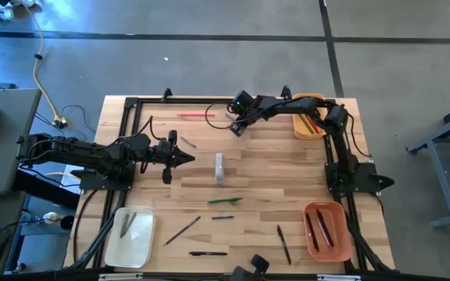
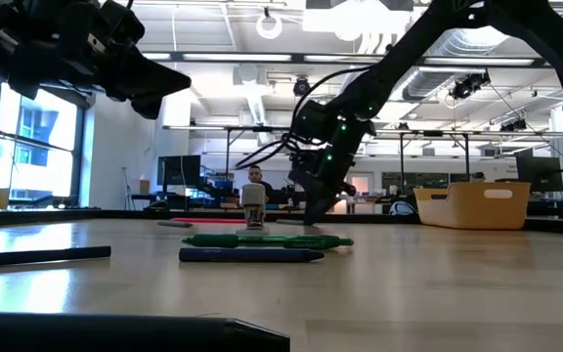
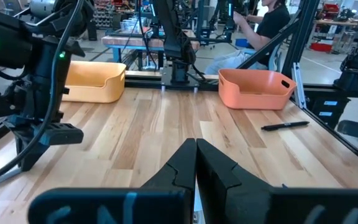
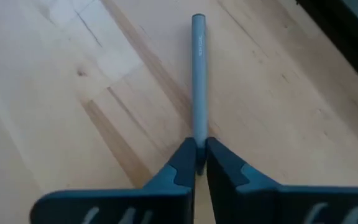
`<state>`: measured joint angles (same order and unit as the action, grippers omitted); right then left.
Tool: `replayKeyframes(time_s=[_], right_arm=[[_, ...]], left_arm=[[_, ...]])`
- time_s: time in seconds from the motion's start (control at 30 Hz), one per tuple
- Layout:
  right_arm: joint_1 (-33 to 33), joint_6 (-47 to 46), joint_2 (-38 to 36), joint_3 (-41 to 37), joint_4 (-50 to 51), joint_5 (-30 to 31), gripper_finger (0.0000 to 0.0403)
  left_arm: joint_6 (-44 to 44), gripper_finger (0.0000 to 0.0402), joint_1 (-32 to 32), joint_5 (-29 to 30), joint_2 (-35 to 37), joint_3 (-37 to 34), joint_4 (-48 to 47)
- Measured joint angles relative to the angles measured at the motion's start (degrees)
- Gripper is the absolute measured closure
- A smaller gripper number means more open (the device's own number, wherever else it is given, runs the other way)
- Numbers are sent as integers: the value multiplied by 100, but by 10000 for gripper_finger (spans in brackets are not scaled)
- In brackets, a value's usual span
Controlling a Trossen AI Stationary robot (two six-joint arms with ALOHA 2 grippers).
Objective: Sort crayons/erasers/pens/pencils in bins
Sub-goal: Put the gray crayon into the white bin
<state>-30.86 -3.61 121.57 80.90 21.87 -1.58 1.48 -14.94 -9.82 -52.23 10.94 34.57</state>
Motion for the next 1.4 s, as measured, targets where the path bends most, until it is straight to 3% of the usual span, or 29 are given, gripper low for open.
replayKeyframes(time_s=[0.37,0.57,0.73,0.9,1.07,1.17,1.4], right_arm=[[240,-149,-444,-42,734,-191,397],[643,-229,-1048,-657,452,-96,397],[992,-956,-1904,-2209,-1531,-178,397],[1568,-1778,-2546,-3881,-5135,-267,398],[2315,-1670,-2596,-4674,-8232,-150,398],[2730,-1162,-2587,-4644,-8797,-20,398],[3273,-144,-2576,-3985,-8539,-13,398]], left_arm=[[1132,401,-339,78,0,0,334],[1642,401,-733,-462,0,0,303],[1655,401,-747,-542,0,0,310],[1654,401,-628,-784,0,0,566],[1641,390,-352,-658,-2,96,864],[1429,370,-57,-313,-13,251,915],[1031,298,645,222,-479,771,907]])
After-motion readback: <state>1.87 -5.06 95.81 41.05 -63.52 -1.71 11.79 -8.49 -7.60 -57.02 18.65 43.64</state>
